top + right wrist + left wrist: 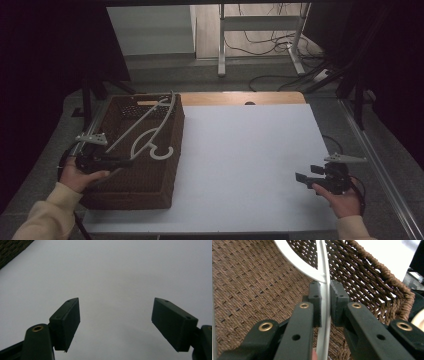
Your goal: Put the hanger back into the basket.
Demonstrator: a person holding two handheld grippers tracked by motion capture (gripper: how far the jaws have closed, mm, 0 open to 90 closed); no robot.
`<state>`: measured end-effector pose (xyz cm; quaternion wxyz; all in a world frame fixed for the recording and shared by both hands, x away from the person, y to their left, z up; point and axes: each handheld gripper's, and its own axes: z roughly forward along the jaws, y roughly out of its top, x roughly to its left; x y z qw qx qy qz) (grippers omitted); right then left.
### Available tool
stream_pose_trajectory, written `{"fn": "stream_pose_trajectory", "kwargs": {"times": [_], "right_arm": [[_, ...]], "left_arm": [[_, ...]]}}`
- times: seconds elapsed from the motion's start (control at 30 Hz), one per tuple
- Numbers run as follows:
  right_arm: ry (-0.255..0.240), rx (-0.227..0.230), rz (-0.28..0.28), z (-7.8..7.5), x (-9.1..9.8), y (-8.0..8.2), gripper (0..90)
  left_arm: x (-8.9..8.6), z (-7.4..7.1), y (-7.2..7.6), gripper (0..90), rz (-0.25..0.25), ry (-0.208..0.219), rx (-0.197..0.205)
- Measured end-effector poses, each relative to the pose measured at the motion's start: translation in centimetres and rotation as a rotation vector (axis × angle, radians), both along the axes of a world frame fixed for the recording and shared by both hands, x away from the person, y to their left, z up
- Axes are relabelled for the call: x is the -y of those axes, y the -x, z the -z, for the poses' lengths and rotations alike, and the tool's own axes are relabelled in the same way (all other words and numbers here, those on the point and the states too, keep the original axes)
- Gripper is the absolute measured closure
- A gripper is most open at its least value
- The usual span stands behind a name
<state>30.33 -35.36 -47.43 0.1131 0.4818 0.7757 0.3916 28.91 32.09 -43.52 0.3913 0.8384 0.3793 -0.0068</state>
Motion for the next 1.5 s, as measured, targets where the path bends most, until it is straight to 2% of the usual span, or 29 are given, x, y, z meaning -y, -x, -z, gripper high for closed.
{"fn": "stream_pose_trajectory", "kwargs": {"times": [0.13,0.2,0.23,0.27,0.3,0.37,0.43,0.47,0.7,1.07,1.23,1.5], "right_arm": [[0.0,0.001,-0.003,0.0,0.0,0.0,22.6],[0.001,0.002,-0.004,-0.1,0.0,0.0,22.6],[0.001,0.003,-0.004,-0.1,0.0,0.0,22.6],[0.001,0.003,-0.004,-0.1,0.0,0.0,22.6],[0.001,0.003,-0.003,-0.1,0.1,0.1,22.6],[0.0,0.002,-0.002,-0.1,0.1,0.0,22.6],[0.001,0.004,-0.004,-0.1,0.1,0.0,22.6],[0.0,0.003,-0.005,-0.1,0.0,0.0,22.6],[-0.007,-0.001,-0.008,0.0,-0.2,-0.2,22.4],[-0.014,0.019,-0.093,-0.7,-1.6,-0.3,20.3],[-0.021,0.044,-0.129,-1.5,-2.3,0.2,20.2],[-0.021,0.052,-0.201,-1.9,-3.3,0.6,20.1]], "left_arm": [[0.2,0.1,-0.2,80.9,0.006,-0.016,-0.021],[0.1,0.2,-0.4,80.3,-0.018,-0.022,-0.024],[0.0,0.2,-0.4,76.2,-0.022,-0.022,-0.022],[-0.2,0.2,-0.5,68.9,-0.031,-0.014,-0.016],[-0.3,0.1,-0.5,59.4,-0.042,-0.025,-0.001],[-0.2,0.1,-0.3,53.0,-0.041,-0.044,0.02],[0.0,0.0,-0.2,41.2,-0.046,-0.064,0.024],[0.1,0.0,-0.2,39.9,-0.046,-0.067,0.027],[1.2,-0.6,0.3,32.2,-0.054,-0.067,0.06],[4.5,-2.1,2.4,26.7,-0.06,-0.011,0.143],[6.1,-2.0,3.3,25.3,-0.067,-0.008,0.166],[8.1,-1.5,4.4,24.0,-0.098,-0.041,0.195]]}}
